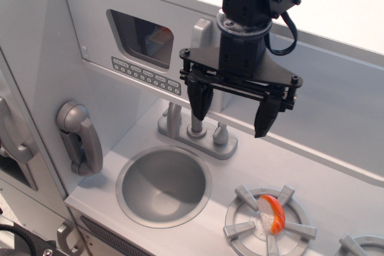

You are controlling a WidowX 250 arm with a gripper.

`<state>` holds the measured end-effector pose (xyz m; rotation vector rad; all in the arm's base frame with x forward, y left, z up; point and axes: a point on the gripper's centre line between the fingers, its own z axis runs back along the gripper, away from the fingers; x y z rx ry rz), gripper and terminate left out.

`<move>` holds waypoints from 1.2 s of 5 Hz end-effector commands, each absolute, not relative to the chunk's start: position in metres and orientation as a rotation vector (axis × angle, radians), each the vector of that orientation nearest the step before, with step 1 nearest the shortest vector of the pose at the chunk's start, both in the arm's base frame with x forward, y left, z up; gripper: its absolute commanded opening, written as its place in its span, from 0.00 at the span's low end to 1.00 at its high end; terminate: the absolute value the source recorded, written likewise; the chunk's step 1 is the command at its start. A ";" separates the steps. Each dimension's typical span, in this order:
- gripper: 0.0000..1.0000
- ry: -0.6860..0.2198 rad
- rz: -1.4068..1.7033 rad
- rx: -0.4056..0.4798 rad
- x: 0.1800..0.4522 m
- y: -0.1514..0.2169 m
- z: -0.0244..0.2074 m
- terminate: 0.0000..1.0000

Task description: Open microwave

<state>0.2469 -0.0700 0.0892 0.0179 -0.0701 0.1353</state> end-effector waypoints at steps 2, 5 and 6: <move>1.00 -0.149 0.111 0.023 0.257 -0.042 0.103 0.00; 1.00 -0.283 0.095 0.004 0.282 0.007 0.127 0.00; 1.00 -0.292 0.066 -0.007 0.288 0.000 0.129 0.00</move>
